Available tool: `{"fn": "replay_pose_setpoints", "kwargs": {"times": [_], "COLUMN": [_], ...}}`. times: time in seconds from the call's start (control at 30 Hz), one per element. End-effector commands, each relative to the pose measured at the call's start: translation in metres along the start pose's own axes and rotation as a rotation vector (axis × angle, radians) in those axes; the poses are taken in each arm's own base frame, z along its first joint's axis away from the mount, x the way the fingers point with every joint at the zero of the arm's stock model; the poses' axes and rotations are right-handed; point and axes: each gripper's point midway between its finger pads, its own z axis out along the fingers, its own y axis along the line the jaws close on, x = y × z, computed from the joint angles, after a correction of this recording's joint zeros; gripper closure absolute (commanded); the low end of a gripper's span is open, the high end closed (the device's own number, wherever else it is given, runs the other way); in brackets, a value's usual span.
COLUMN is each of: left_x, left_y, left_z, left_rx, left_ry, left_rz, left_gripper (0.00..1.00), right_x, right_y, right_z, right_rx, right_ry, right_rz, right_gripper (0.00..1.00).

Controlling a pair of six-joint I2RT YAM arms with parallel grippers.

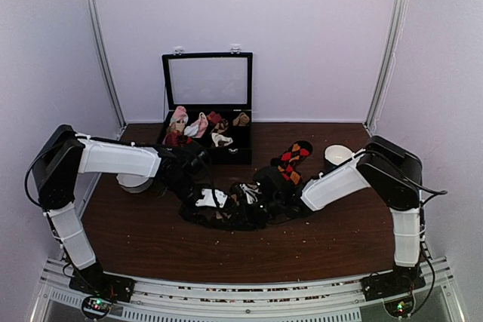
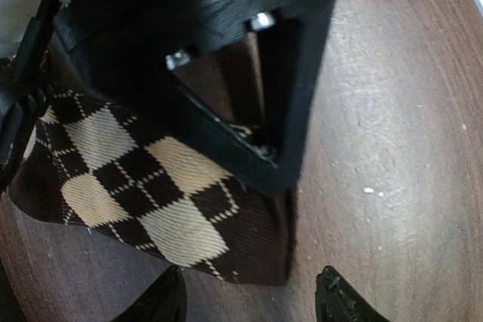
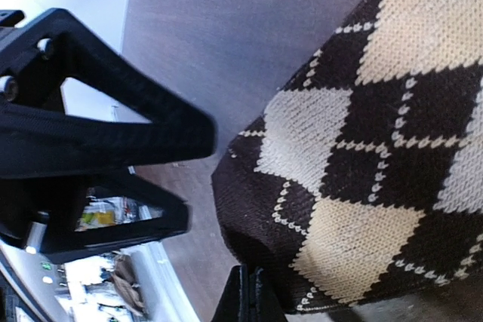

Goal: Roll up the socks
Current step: Pick up the sock from the center of the board, then roll the sock at the center of the board.

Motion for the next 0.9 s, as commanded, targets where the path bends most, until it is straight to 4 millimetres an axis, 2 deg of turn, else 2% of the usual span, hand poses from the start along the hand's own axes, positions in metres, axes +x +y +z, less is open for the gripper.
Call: {"fn": "replay_pose_setpoints", "kwargs": {"times": [0.0,0.1,0.23,0.37,0.5,0.7,0.87], "left_x": [-0.011,-0.008,-0.002,-0.01,-0.007,-0.004,-0.006], "left_y": [0.012,0.006,0.002,-0.006,-0.004,-0.005,-0.006], "left_z": [0.003,0.007,0.012,0.006,0.008,0.008,0.013], "left_rx": [-0.04,-0.025,-0.002,0.021,0.012,0.032,0.072], "left_ry": [-0.008,0.006,0.029,-0.004,0.013,0.037,0.038], "left_rz": [0.051,0.058,0.043,0.018,0.009,0.005,-0.018], "left_gripper": [0.39,0.4,0.48,0.53,0.67,0.81,0.95], "right_x": [-0.007,-0.01,-0.01,-0.01,-0.009,0.0,0.004], "right_y": [0.021,0.027,0.026,0.02,0.012,-0.006,-0.006], "right_z": [-0.004,-0.007,-0.007,-0.007,-0.008,-0.017,-0.032], "right_rx": [-0.135,-0.172,-0.175,-0.153,-0.136,-0.04,0.046], "right_ry": [-0.027,-0.041,-0.043,-0.048,-0.051,-0.06,-0.107], "right_rz": [0.068,0.083,0.094,0.099,0.105,0.068,-0.108], "right_gripper": [1.0,1.0,1.0,1.0,1.0,1.0,0.85]}}
